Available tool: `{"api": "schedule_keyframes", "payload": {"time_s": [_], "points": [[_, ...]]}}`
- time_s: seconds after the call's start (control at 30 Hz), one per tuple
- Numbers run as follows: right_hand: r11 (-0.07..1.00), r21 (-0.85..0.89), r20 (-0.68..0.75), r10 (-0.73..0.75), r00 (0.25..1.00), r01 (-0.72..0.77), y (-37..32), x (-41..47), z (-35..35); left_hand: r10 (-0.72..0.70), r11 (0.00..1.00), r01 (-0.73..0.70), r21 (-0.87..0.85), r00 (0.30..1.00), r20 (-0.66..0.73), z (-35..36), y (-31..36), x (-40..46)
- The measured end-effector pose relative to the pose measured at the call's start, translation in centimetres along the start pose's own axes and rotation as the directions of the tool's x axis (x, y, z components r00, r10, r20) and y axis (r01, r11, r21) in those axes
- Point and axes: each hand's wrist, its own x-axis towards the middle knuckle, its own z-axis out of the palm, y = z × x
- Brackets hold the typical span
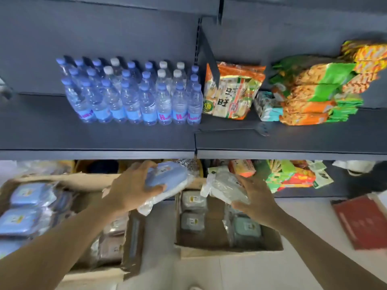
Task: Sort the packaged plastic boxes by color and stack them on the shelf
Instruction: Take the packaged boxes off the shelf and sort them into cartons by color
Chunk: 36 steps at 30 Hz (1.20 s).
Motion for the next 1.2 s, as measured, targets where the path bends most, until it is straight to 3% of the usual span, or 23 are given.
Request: {"api": "schedule_keyframes", "payload": {"time_s": [0.23, 0.4, 0.73, 1.0, 1.13, 1.2], "points": [[0.995, -0.096, 0.208, -0.007, 0.978, 0.027, 0.7, 3.8, 13.3, -0.074, 0.995, 0.074, -0.062, 0.997, 0.001, 9.6, -8.0, -0.4], [0.986, -0.136, 0.263, -0.055, 0.963, 0.093, 1.3, 8.5, 22.1, -0.115, 0.985, 0.103, -0.140, 0.990, -0.077, 16.2, -11.7, 1.0], [0.983, -0.126, 0.122, -0.117, 0.986, 0.133, 2.1, 15.7, 35.2, -0.160, 0.968, 0.121, -0.218, 0.972, -0.172, 24.1, -16.4, 3.0], [0.926, -0.236, 0.235, -0.240, 0.942, 0.295, 3.1, 15.5, 35.8, -0.112, 0.977, 0.083, -0.197, 0.984, -0.141, 24.4, -16.9, 2.4], [0.959, -0.176, 0.347, -0.149, 0.926, 0.220, 2.7, 14.9, 32.5, -0.122, 0.978, 0.091, -0.189, 0.979, -0.162, 22.7, -15.8, 1.9], [0.980, -0.075, 0.271, -0.156, 0.950, 0.182, 1.1, 14.6, 30.2, -0.125, 0.979, 0.093, -0.183, 0.978, -0.169, 21.2, -15.4, 1.4]]}}
